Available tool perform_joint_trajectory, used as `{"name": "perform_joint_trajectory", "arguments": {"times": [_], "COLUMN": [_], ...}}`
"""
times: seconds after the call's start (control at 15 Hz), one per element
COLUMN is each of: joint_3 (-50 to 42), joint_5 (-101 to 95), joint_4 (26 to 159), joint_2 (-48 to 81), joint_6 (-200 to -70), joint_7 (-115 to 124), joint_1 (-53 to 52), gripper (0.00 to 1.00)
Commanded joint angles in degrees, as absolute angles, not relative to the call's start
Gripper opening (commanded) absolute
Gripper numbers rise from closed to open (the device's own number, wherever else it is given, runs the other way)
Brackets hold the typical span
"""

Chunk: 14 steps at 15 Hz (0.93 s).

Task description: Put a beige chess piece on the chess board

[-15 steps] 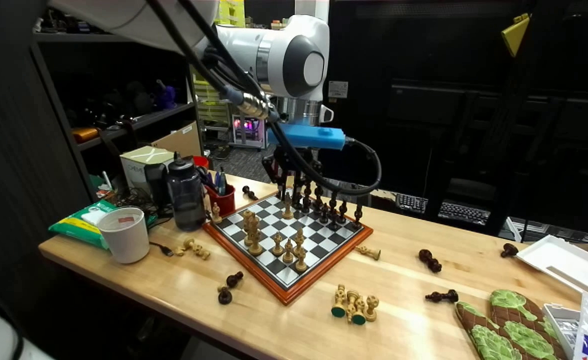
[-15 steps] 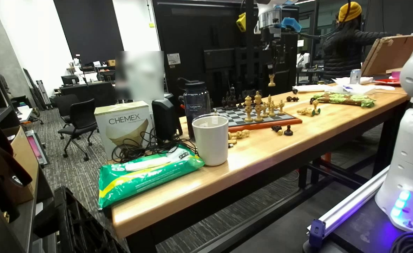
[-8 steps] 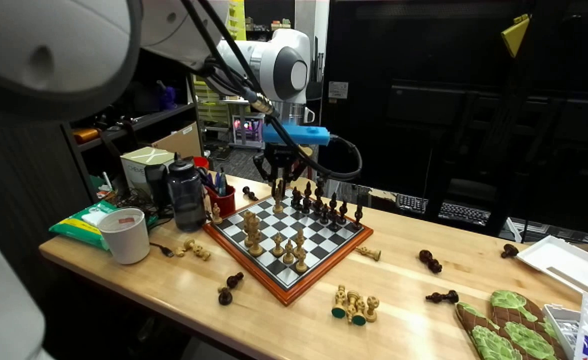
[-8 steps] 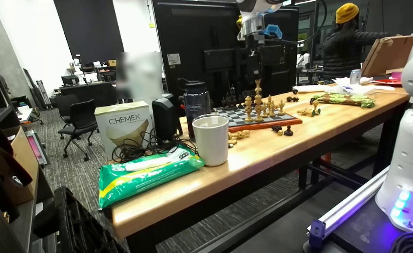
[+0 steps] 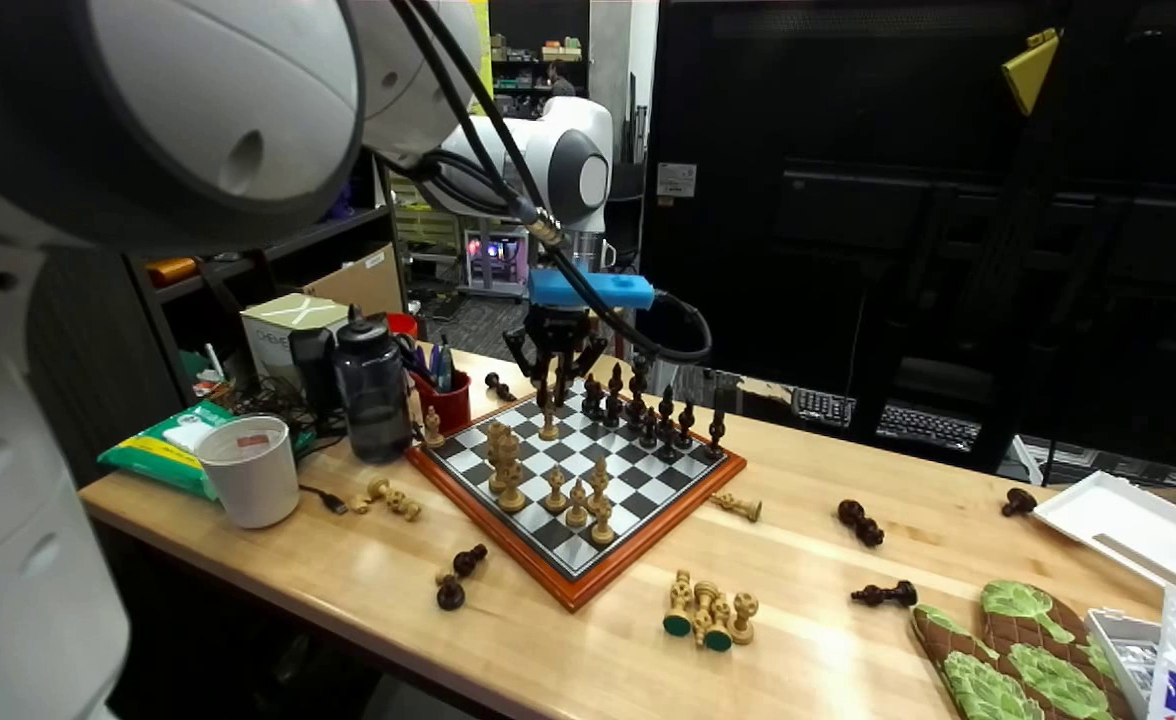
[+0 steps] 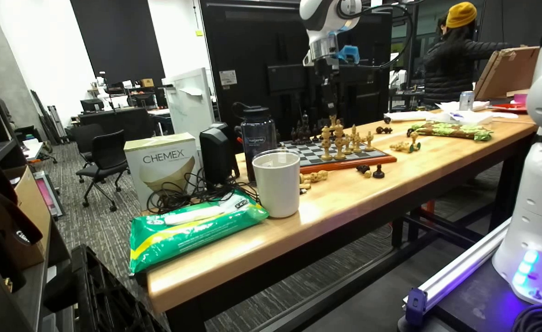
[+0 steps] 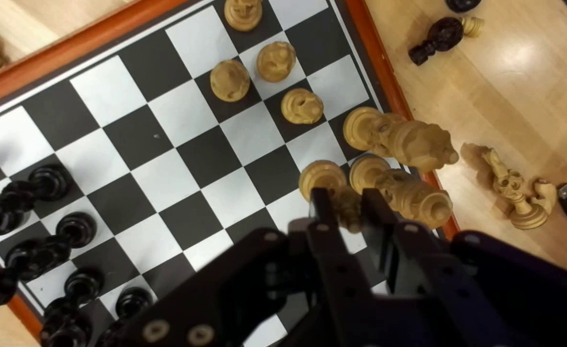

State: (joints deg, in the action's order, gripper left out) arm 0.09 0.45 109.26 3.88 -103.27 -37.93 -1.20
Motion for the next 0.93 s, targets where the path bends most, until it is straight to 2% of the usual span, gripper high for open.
{"name": "perform_joint_trajectory", "arguments": {"times": [0.0,0.87], "joint_3": [0.75,1.12], "joint_5": [0.62,2.39], "joint_4": [109.01,111.34], "joint_2": [4.33,6.38], "joint_6": [-103.53,-104.89], "joint_7": [-39.89,-40.64], "joint_1": [-0.70,-0.38], "gripper": [0.05,0.05]}}
